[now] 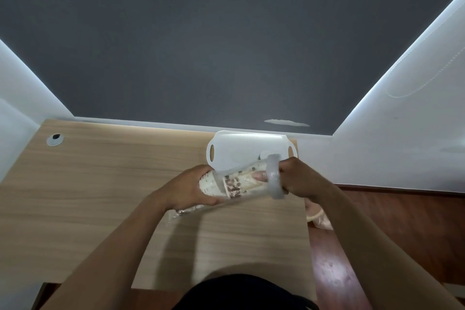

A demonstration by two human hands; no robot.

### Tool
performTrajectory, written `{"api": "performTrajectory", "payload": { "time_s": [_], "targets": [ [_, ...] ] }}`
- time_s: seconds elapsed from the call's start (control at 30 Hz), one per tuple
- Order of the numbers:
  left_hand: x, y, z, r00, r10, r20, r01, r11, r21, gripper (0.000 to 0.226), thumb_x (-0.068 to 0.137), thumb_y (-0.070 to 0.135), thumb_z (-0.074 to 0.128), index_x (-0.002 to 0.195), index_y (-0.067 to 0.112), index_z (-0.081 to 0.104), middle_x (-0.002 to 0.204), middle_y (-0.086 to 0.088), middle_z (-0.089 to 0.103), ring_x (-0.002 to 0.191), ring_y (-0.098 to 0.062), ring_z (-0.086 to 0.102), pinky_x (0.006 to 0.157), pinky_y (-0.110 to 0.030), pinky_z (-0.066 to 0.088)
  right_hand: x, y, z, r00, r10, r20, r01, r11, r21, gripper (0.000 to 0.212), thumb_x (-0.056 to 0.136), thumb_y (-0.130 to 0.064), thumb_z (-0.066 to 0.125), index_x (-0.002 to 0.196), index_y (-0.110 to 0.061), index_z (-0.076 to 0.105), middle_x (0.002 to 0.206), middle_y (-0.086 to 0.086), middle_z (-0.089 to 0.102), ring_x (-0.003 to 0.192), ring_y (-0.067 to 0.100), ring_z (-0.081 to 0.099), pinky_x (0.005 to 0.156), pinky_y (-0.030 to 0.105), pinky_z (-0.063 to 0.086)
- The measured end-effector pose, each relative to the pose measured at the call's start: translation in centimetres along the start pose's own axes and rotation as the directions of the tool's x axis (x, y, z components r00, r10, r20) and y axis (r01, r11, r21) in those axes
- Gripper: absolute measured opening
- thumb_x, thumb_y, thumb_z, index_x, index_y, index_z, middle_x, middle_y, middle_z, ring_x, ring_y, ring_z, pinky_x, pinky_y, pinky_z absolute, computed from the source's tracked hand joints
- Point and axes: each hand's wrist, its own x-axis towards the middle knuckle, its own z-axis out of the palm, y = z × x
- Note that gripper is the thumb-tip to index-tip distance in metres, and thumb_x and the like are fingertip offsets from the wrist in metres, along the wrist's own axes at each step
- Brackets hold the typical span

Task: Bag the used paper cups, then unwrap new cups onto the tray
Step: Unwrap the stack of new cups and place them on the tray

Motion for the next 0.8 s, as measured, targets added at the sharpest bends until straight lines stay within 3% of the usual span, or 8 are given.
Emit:
{"api": "performTrajectory", "payload": {
  "time_s": [0.13,0.23,0.33,0.4,0.53,0.6,0.67,0.8],
  "targets": [
    [0.1,-0.8,-0.2,0.998,-0.052,-0.04,0.052,0.999,-0.003,0.055,0.075,0.052,0.097,0.117,0.051,0.061,0.113,0.027,0.069,0.099,0.012,0.064,0.081,-0.018,0.047,0.4,1.8,-0.7,0.998,0.008,-0.065,0.002,0.988,0.153,0.029,0.097,-0.009,0.069,0.07,0.004,0.067,0.063,0.01,0.065,0.06,0.016,0.053,0.066,0.035,0.043],
    [1.0,-1.3,0.2,0.985,-0.134,-0.111,0.139,0.989,0.041,0.054,0.067,0.065,0.088,0.108,0.041,0.064,0.108,0.018,0.071,0.097,-0.009,0.068,0.079,-0.031,0.051,0.7,1.2,-0.5,0.993,-0.03,-0.115,0.048,0.987,0.153,0.045,0.098,-0.027,0.078,0.055,-0.021,0.064,0.058,-0.002,0.062,0.057,0.014,0.055,0.066,0.029,0.047],
    [1.3,-3.3,-0.4,0.919,-0.351,-0.182,0.376,0.917,0.13,0.073,0.061,0.08,0.08,0.109,0.026,0.066,0.113,0.001,0.076,0.099,-0.027,0.069,0.081,-0.037,0.054,0.6,1.0,-1.4,0.975,-0.011,-0.221,0.067,0.966,0.248,0.021,0.094,-0.045,0.084,0.082,-0.028,0.086,0.077,-0.012,0.081,0.066,0.005,0.073,0.071,0.024,0.064],
    [1.1,-4.7,-0.8,0.865,-0.457,-0.206,0.479,0.875,0.073,0.083,0.069,0.081,0.082,0.122,0.018,0.069,0.123,-0.007,0.078,0.105,-0.031,0.072,0.082,-0.037,0.054,0.4,1.1,-2.4,0.968,0.014,-0.251,0.095,0.904,0.418,0.026,0.093,-0.043,0.086,0.101,-0.018,0.088,0.095,-0.004,0.087,0.089,0.011,0.083,0.087,0.039,0.07],
    [1.6,-4.2,-0.3,0.811,-0.548,-0.203,0.526,0.836,-0.157,0.071,0.081,0.08,0.08,0.109,0.015,0.076,0.101,-0.005,0.081,0.078,-0.019,0.074,0.06,-0.029,0.048,0.8,1.3,-1.8,0.991,-0.011,-0.132,0.107,0.649,0.753,0.036,0.096,-0.033,0.084,0.118,-0.005,0.081,0.123,0.014,0.082,0.125,0.034,0.075,0.102,0.051,0.064],
    [2.3,-3.0,0.7,0.83,-0.533,-0.162,0.494,0.839,-0.228,0.074,0.078,0.085,0.076,0.103,0.017,0.082,0.097,-0.005,0.083,0.081,-0.022,0.074,0.064,-0.03,0.048,1.2,0.9,0.0,0.997,-0.048,-0.061,0.077,0.555,0.828,0.042,0.097,-0.028,0.083,0.125,0.002,0.075,0.133,0.02,0.076,0.133,0.04,0.068,0.106,0.058,0.061],
    [2.8,-1.6,1.8,0.861,-0.492,-0.127,0.444,0.851,-0.281,0.083,0.069,0.089,0.07,0.108,0.016,0.082,0.1,-0.005,0.082,0.092,-0.028,0.075,0.071,-0.033,0.047,1.5,0.5,1.9,0.997,-0.083,-0.003,0.051,0.586,0.809,0.041,0.098,-0.028,0.082,0.126,0.0,0.074,0.133,0.017,0.077,0.13,0.038,0.071,0.106,0.059,0.061],
    [3.3,0.4,3.4,0.9,-0.422,-0.109,0.36,0.861,-0.359,0.055,0.077,0.066,0.071,0.107,0.02,0.079,0.097,0.0,0.082,0.093,-0.024,0.079,0.07,-0.029,0.051,1.8,0.2,4.9,1.0,0.007,-0.012,0.003,0.687,0.727,0.044,0.098,-0.035,0.083,0.13,-0.011,0.067,0.113,0.01,0.079,0.103,0.021,0.075,0.094,0.049,0.068]
  ]
}}
